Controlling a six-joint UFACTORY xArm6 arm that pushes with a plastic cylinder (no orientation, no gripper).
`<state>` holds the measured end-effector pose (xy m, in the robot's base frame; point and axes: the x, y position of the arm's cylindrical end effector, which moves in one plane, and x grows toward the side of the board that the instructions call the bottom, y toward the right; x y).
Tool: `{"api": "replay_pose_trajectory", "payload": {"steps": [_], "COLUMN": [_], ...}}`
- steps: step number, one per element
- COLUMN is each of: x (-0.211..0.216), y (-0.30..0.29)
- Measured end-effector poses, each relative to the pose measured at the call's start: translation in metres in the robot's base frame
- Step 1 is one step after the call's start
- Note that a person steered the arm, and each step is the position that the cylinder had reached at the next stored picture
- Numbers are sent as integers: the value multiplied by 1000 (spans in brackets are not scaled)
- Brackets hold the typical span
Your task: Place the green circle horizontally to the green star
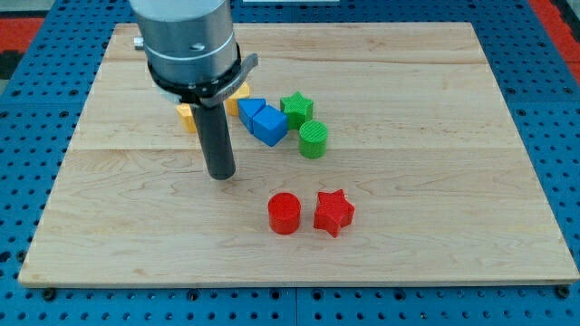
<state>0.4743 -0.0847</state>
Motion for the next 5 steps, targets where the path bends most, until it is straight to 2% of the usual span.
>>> {"api": "replay_pose_trajectory", "payload": {"steps": [2,4,5], "x": [-27,-56,-48], "y": [146,162,147]}}
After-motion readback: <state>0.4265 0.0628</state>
